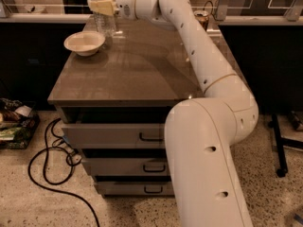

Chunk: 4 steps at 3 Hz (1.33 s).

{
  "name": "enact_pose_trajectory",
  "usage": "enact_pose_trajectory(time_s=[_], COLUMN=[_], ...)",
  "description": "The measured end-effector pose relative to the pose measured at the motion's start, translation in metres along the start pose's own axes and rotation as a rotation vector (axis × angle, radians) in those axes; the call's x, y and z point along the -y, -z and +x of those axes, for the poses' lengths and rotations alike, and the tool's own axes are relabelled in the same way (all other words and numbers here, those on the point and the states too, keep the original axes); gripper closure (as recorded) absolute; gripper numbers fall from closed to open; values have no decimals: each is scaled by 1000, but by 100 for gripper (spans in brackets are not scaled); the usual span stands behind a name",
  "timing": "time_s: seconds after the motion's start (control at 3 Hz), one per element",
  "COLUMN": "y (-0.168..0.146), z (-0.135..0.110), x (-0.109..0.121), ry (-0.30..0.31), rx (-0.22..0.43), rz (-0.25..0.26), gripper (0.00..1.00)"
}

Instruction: Place water bottle into paper bowl

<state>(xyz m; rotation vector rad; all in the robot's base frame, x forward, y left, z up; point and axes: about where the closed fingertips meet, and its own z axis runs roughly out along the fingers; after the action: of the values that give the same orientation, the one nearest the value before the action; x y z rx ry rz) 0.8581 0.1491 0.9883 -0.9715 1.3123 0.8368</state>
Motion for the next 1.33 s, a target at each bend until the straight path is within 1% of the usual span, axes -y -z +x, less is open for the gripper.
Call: enact_pose_trajectory(time_s=[0.33,0.67,1.0,1.33], y=[-23,-50,-69,-86], z=[6,8,11,19], x=[-11,-29,-38,-43], ry=[3,-8,-47,-93], rx=[-6,0,14,-2], rz=[-46,-104,-119,-103], gripper=[100,100,100,100])
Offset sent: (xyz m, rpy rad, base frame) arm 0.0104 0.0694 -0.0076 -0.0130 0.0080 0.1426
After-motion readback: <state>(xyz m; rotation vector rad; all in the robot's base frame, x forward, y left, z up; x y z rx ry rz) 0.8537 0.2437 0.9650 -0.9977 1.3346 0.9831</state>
